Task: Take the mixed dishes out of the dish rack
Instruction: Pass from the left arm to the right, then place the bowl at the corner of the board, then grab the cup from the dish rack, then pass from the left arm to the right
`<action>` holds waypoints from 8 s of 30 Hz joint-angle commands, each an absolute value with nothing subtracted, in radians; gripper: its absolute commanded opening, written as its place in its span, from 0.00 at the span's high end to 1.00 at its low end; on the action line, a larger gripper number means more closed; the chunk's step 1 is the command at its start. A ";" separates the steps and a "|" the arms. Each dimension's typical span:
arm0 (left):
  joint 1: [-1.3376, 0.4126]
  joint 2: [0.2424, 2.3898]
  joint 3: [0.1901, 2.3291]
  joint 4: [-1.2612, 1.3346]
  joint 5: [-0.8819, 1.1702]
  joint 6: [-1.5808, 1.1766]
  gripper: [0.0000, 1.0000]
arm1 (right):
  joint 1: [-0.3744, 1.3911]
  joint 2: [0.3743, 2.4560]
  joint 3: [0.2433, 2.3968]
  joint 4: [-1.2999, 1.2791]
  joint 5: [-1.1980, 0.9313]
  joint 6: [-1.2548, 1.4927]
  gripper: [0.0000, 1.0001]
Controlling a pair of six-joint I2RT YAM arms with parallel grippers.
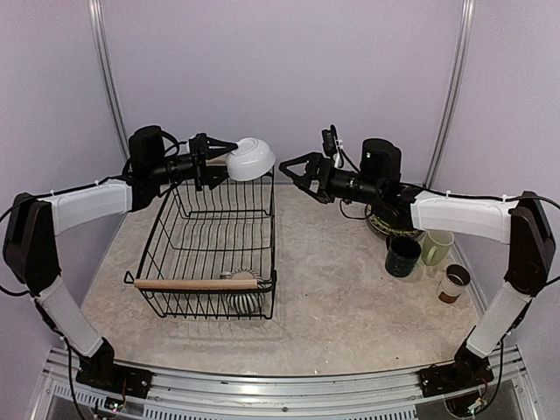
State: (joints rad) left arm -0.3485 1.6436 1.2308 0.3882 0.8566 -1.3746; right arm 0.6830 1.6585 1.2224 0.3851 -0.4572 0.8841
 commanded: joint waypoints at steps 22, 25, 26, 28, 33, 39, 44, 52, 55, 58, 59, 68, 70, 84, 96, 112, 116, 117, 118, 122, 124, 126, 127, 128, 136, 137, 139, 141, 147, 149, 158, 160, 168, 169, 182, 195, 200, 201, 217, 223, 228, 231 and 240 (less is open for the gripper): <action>-0.429 1.865 1.205 1.011 0.939 -1.686 0.72 | 0.705 1.814 1.236 1.042 -0.569 1.350 0.40; -0.437 1.863 1.194 1.015 0.944 -1.694 0.72 | 0.703 1.818 1.230 1.072 -0.568 1.356 0.50; -0.440 1.863 1.194 1.015 0.948 -1.696 0.72 | 0.702 1.819 1.226 1.083 -0.568 1.360 0.55; -0.448 1.865 1.190 1.015 0.955 -1.698 0.72 | 0.700 1.817 1.218 1.096 -0.565 1.363 0.63; -0.465 1.870 1.194 1.010 0.962 -1.696 0.72 | 0.699 1.812 1.214 1.109 -0.570 1.363 0.83; -0.479 1.858 1.197 0.919 0.974 -1.609 0.61 | 0.697 1.794 1.221 1.065 -0.578 1.317 1.00; -0.473 1.821 1.155 0.876 0.972 -1.524 0.32 | 0.695 1.740 1.192 1.014 -0.574 1.255 1.00; -0.468 1.762 1.148 0.697 0.973 -1.380 0.03 | 0.683 1.620 1.117 0.916 -0.562 1.138 1.00; -0.451 1.731 1.151 0.553 0.955 -1.289 0.01 | 0.670 1.564 1.081 0.801 -0.539 1.075 1.00; -0.431 1.677 1.168 0.364 0.917 -1.152 0.01 | 0.657 1.490 1.051 0.606 -0.484 0.966 1.00; -0.425 1.652 1.180 0.289 0.903 -1.104 0.01 | 0.657 1.464 1.054 0.509 -0.450 0.910 1.00; -0.413 1.527 1.324 -0.247 0.693 -0.732 0.01 | 0.674 1.315 1.119 -0.471 -0.024 0.644 1.00; -0.411 1.508 1.324 -0.288 0.667 -0.705 0.01 | 0.691 1.304 1.097 -0.588 0.018 0.640 1.00; -0.416 1.485 1.344 -0.459 0.627 -0.647 0.01 | 0.794 1.304 0.848 -0.773 0.180 0.863 1.00; -0.512 1.538 1.397 -0.724 0.443 -0.558 0.06 | 0.710 1.291 0.706 -0.700 0.232 0.921 1.00; -0.526 1.518 1.269 -0.822 0.475 -0.599 0.21 | 0.700 1.236 0.722 -0.713 0.270 0.892 0.48; -0.536 1.520 1.241 -0.818 0.470 -0.675 0.22 | 0.701 1.172 0.743 -0.709 0.271 0.863 0.39; -0.538 1.520 1.236 -0.818 0.460 -0.690 0.21 | 0.700 1.151 0.748 -0.709 0.273 0.852 0.37; -0.540 1.519 1.230 -0.819 0.448 -0.716 0.21 | 0.701 1.133 0.755 -0.706 0.278 0.840 0.36; -0.557 1.519 1.211 -0.812 0.400 -0.852 0.18 | 0.701 1.067 0.785 -0.688 0.312 0.806 0.30; -0.565 1.522 1.217 -0.843 0.337 -0.924 0.18 | 0.701 1.049 0.795 -0.656 0.309 0.779 0.29; -0.566 1.537 1.236 -0.906 0.277 -1.025 0.18 | 0.701 1.038 0.798 -0.619 0.299 0.752 0.28; -0.567 1.547 1.246 -0.931 0.265 -1.078 0.18 | 0.701 1.035 0.798 -0.601 0.295 0.741 0.27; -0.569 1.566 1.251 -0.945 0.267 -1.136 0.18 | 0.701 1.034 0.796 -0.586 0.291 0.728 0.27; -0.628 1.695 1.284 -0.930 0.294 -1.403 0.14 | 0.700 1.036 0.782 -0.551 0.265 0.679 0.26; -0.632 1.709 1.300 -0.929 0.293 -1.425 0.15 | 0.701 1.027 0.774 -0.550 0.263 0.679 0.26; -0.646 1.746 1.339 -0.931 0.281 -1.451 0.16 | 0.701 1.008 0.761 -0.552 0.263 0.686 0.26; -0.658 1.775 1.370 -0.957 0.262 -1.469 0.18 | 0.701 0.986 0.750 -0.561 0.265 0.693 0.26; -0.638 1.813 1.347 -0.936 0.261 -1.518 0.26 | 0.700 0.923 0.729 -0.574 0.272 0.713 0.25; -0.634 1.814 1.337 -0.920 0.263 -1.534 0.30 | 0.701 0.915 0.728 -0.575 0.273 0.718 0.25; -0.634 1.871 1.319 -0.839 0.294 -1.575 0.46 | 0.700 0.930 0.755 -0.580 0.264 0.716 0.25; -0.634 1.880 1.320 -0.822 0.302 -1.583 0.51 | 0.701 0.929 0.760 -0.584 0.263 0.717 0.25; -0.630 1.880 1.325 -0.824 0.291 -1.572 0.69 | 0.701 0.934 0.783 -0.603 0.273 0.722 0.25; -0.629 1.881 1.326 -0.826 0.293 -1.568 0.72 | 0.701 0.934 0.786 -0.603 0.274 0.726 0.25; -0.623 1.830 1.372 -0.863 0.228 -1.469 1.00 | 0.701 0.971 0.864 -0.621 0.284 0.721 0.24; -0.534 1.647 1.437 -0.767 0.207 -1.166 1.00 | 0.701 1.151 0.961 -0.487 0.235 0.683 0.20; -0.483 1.566 1.361 -0.570 0.344 -1.037 1.00 | 0.701 1.240 1.034 -0.456 0.158 0.629 0.12; -0.472 1.553 1.352 -0.532 0.380 -1.015 1.00 | 0.700 1.254 1.042 -0.440 0.123 0.617 0.10; -0.406 1.500 1.376 -0.241 0.719 -0.843 1.00 | 0.703 1.491 1.156 0.080 -0.455 0.584 0.00; -0.401 1.543 1.383 -0.114 0.911 -0.920 1.00 | 0.726 1.604 1.245 0.267 -0.632 0.625 0.00; -0.408 1.587 1.388 -0.027 1.016 -0.986 1.00 | 0.751 1.673 1.265 0.466 -0.748 0.731 0.01; -0.413 1.605 1.393 -0.016 1.027 -0.990 1.00 | 0.768 1.719 1.280 0.528 -0.773 0.796 0.04; -0.418 1.677 1.434 0.042 1.076 -1.014 1.00 | 0.810 1.836 1.274 0.885 -0.829 1.084 0.24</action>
State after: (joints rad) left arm -0.4118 1.6665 1.3830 -0.0525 1.0119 -0.9859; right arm 0.7933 1.7924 1.2652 0.6346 -0.7815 0.9020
